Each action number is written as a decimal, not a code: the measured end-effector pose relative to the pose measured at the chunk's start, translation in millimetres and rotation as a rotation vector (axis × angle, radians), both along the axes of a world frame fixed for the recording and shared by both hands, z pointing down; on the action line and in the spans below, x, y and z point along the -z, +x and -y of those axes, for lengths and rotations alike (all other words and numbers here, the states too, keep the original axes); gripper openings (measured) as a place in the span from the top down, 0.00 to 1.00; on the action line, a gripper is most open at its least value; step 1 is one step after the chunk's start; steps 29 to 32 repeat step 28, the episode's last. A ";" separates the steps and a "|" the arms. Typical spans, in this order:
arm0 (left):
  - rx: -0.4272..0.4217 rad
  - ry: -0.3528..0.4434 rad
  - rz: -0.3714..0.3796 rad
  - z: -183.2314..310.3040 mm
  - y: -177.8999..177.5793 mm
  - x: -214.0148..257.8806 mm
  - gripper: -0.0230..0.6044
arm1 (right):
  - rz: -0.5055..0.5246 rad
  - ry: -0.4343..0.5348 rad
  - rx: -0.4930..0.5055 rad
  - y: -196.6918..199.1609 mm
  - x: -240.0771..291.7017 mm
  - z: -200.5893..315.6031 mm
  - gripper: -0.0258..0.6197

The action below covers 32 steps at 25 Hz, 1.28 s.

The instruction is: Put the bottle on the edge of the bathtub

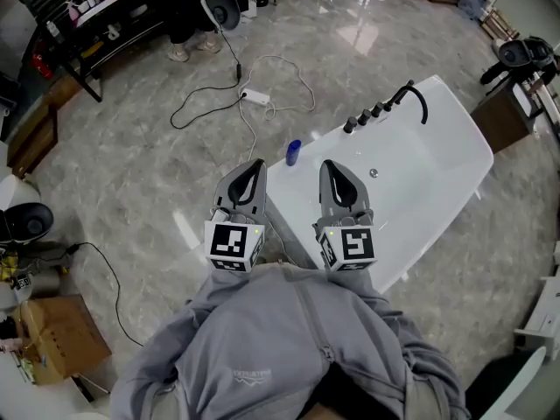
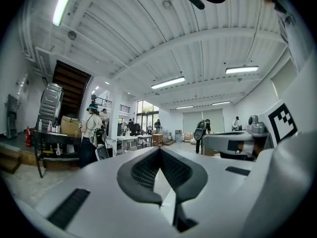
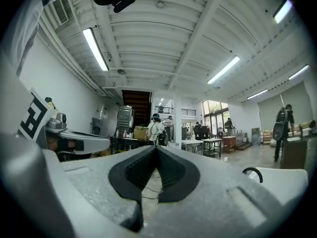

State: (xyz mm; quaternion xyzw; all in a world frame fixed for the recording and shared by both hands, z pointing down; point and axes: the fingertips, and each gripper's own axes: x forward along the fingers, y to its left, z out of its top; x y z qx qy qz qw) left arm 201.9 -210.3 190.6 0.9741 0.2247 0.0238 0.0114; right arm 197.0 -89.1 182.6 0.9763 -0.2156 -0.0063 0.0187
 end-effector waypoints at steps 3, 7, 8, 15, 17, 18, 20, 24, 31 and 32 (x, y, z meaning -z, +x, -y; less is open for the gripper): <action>0.019 0.010 -0.005 3.4 -0.7 -0.1 0.96 | 0.009 0.003 0.015 -0.2 -4.2 6.4 0.96; 0.025 0.012 -0.005 4.4 1.2 -2.9 0.96 | 0.030 0.007 0.043 1.1 -12.3 14.4 0.96; 0.025 0.014 -0.008 4.9 1.1 -3.2 0.96 | 0.033 0.007 0.046 1.6 -13.5 15.9 0.96; 0.013 0.040 -0.032 4.0 -2.7 -4.7 0.96 | 0.036 0.008 0.060 4.0 -17.4 19.5 0.96; 0.003 0.039 -0.033 3.4 -4.7 -3.4 0.96 | 0.037 0.009 0.063 2.6 -17.0 21.7 0.96; 0.000 0.038 -0.032 3.4 -6.1 -3.5 0.96 | 0.038 0.009 0.065 1.5 -16.9 23.0 0.96; -0.008 0.037 -0.030 3.3 -9.2 -4.2 0.96 | 0.039 0.009 0.067 -1.2 -17.2 25.3 0.96; -0.020 0.039 -0.035 2.1 -12.0 -4.0 0.96 | 0.037 0.007 0.070 -3.2 -17.3 27.4 0.96; -0.031 0.043 -0.039 -0.9 -13.5 -5.7 0.96 | 0.039 0.005 0.072 -4.5 -18.5 26.0 0.96; -0.031 0.043 -0.039 -0.9 -13.5 -5.7 0.96 | 0.039 0.005 0.072 -4.5 -18.5 26.0 0.96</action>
